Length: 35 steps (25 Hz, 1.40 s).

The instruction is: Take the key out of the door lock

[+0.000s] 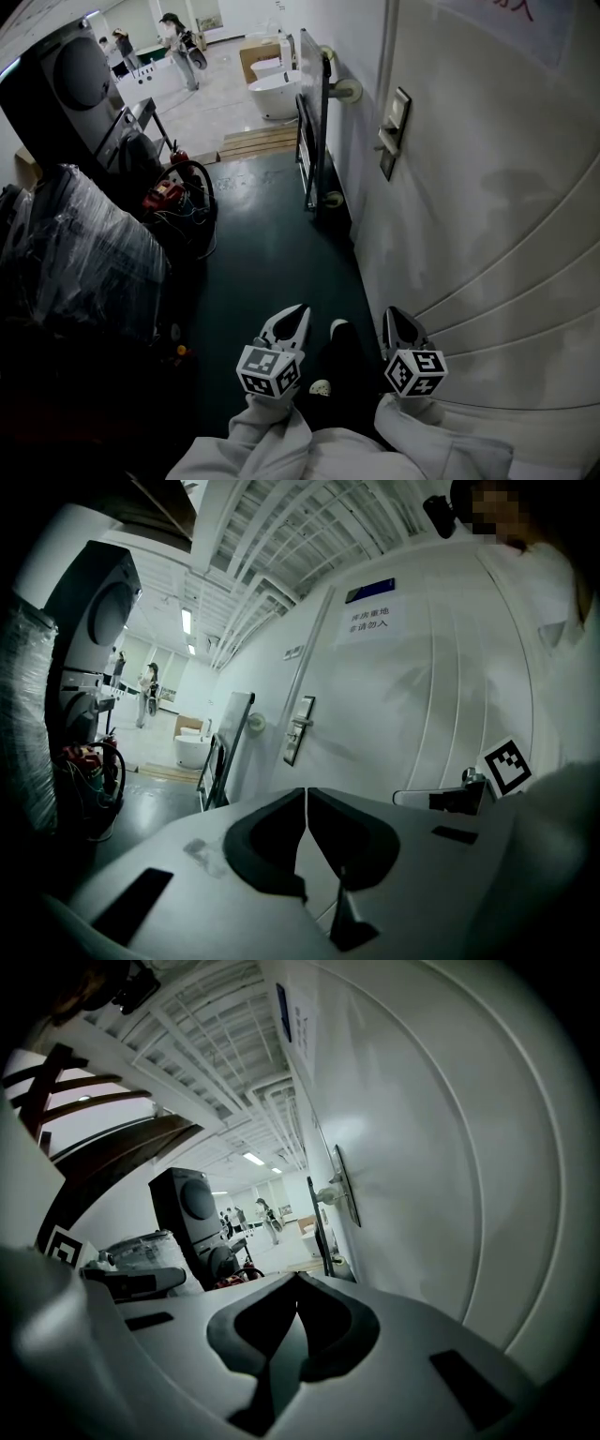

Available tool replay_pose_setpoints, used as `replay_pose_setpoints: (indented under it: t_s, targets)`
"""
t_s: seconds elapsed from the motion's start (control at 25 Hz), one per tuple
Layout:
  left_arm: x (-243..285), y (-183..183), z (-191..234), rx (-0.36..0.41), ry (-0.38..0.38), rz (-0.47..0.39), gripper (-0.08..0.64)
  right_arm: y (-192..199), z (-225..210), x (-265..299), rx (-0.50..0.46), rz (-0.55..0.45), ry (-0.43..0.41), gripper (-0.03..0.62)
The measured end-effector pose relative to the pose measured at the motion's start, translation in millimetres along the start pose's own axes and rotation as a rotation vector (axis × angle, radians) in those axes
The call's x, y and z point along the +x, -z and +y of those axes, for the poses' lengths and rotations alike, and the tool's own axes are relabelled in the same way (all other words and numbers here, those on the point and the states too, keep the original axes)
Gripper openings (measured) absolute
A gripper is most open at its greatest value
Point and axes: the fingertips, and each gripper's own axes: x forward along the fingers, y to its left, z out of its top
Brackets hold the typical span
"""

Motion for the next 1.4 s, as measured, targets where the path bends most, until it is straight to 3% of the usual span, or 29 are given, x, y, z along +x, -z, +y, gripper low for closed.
replay_pose_setpoints:
  t_s: [0.56, 1.4]
  targets:
    - [56.2, -25.5, 39.0, 0.004, -0.012, -0.009, 0.020, -30.3, -15.7, 66.2, -0.013, -0.011, 0.012, 0.052]
    - [230.4, -80.5, 94.9, 0.025, 0.034, 0.025, 0.020, -94.5, -75.6, 217.3, 0.006, 0.004, 0.015, 0.051]
